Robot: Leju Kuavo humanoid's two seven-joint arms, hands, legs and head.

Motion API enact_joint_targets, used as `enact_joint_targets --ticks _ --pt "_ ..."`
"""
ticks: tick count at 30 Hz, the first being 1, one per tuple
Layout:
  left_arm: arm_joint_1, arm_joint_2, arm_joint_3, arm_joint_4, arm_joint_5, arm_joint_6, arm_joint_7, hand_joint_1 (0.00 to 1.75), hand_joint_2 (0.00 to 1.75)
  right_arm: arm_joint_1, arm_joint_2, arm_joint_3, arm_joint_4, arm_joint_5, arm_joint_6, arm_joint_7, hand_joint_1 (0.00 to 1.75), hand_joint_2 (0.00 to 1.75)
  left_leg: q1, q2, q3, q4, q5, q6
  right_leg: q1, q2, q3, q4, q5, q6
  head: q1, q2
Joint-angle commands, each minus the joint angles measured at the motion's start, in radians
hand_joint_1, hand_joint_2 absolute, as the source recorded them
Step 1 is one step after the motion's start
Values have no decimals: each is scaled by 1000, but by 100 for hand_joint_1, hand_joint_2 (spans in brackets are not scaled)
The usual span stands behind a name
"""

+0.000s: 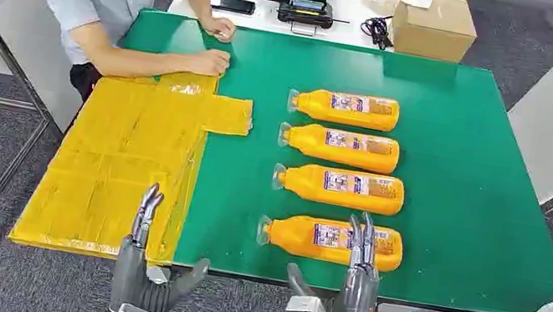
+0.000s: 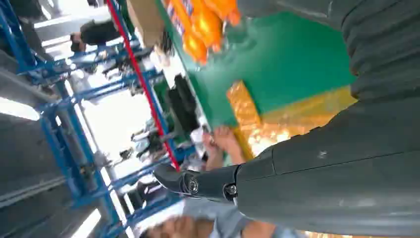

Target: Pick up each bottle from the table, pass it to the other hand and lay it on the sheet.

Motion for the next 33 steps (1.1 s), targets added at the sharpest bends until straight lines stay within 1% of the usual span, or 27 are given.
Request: enact_joint_targets --ticks 1,2,4,5,6,7,8,11,12,13,16,17,18,19,21,23,25,26,27,29,31,33 --pt "-64 0 7 76 69 -2 70 0 175 -76 -21 -176 157 262 -15 98 0 175 1 0 4 -2 0 -2 1 -1 5 -2 0 -2 0 0" --pt "-72 -4 13 82 58 -2 69 0 175 -98 -35 -185 193 268 -15 109 0 175 1 -1 3 -2 0 -1 1 -1 3 -2 0 -1 0 0" --pt "-74 -5 13 84 58 -2 70 0 175 -103 -37 -190 200 261 -15 102 0 175 1 0 5 -2 0 -2 2 0 5 -3 0 -2 0 0" --pt "-81 12 -16 90 60 -2 81 0 175 -108 -40 -201 227 293 -15 115 0 175 2 1 7 -2 -1 -2 2 0 7 -3 0 -3 0 0" --pt "-82 22 -33 88 73 -2 92 0 175 -109 -43 -201 237 303 -15 128 0 175 1 0 4 -2 0 -1 1 0 5 -2 0 -2 0 0" --pt "-79 23 -35 87 63 -2 94 0 175 -112 -51 -190 256 295 -15 135 0 175 0 -1 3 -1 0 -1 1 -1 3 -2 0 -1 0 0" --pt "-76 22 -36 86 45 -2 97 0 175 -117 -61 -180 266 293 -15 148 0 175 1 0 6 -2 -1 -2 2 -1 6 -3 0 -2 0 0" --pt "-73 21 -35 85 43 -2 97 0 175 -119 -64 -181 268 292 -15 150 0 175 1 0 3 -2 0 -1 1 0 4 -2 0 -1 0 0" --pt "-73 21 -35 85 43 -2 97 0 175 -119 -64 -181 268 292 -15 150 0 175 1 0 6 -2 -1 -2 1 0 6 -2 -1 -2 0 0" --pt "-75 23 -40 85 46 -2 100 0 175 -121 -64 -179 269 315 -15 162 0 175 1 1 5 -2 -1 -2 1 0 5 -2 -1 -2 0 0" --pt "-82 34 -62 86 55 -2 112 0 175 -128 -68 -174 279 313 -15 171 0 175 1 1 5 -2 -1 -2 1 0 5 -2 -1 -2 0 0" --pt "-83 38 -74 84 52 -2 123 0 175 -141 -75 -167 300 320 -15 190 0 175 1 0 3 -1 0 -1 1 0 3 -2 0 -2 0 0" --pt "-88 48 -99 85 55 -2 140 0 175 -158 -90 -150 328 328 -13 214 0 175 1 1 6 -1 -1 -2 2 0 6 -2 -1 -3 0 0" --pt "-88 48 -102 85 51 -2 142 0 175 -166 -95 -145 338 325 -10 217 0 175 1 1 4 -1 0 -1 1 0 4 -2 0 -2 0 0" --pt "-95 56 -125 88 52 -2 151 0 175 -189 -105 -137 367 321 -1 224 0 175 1 2 5 -1 -1 -2 1 1 5 -2 0 -2 0 0" --pt "-97 58 -137 87 43 -2 165 0 175 -202 -112 -132 387 320 8 232 0 175 1 1 3 -1 0 -1 1 1 4 -2 1 -1 0 0" --pt "-97 58 -141 87 40 -2 167 0 175 -203 -115 -132 388 321 10 234 0 175 1 2 5 -2 -1 -1 1 1 5 -2 0 -2 0 0" --pt "-100 65 -155 83 42 -2 180 0 175 -205 -120 -125 385 329 18 245 0 175 1 1 4 -1 0 -1 1 1 4 -2 0 -2 0 0" --pt "-106 79 -180 80 49 -2 195 0 175 -207 -128 -116 380 360 21 270 0 175 1 2 6 -1 -1 -2 2 1 6 -2 0 -3 0 0" --pt "-108 82 -191 79 46 -2 204 0 175 -209 -134 -113 373 369 30 280 0 175 1 1 4 -1 -1 -1 1 0 4 -2 0 -2 0 0" --pt "-108 82 -191 79 46 -2 204 0 175 -209 -134 -113 373 369 30 280 0 175 0 1 5 -1 -1 -2 1 1 5 -1 0 -2 0 0" --pt "-118 90 -216 82 38 -2 215 0 175 -216 -146 -106 366 391 51 301 0 175 0 1 3 -1 -1 -1 0 0 3 -1 0 -1 0 0"
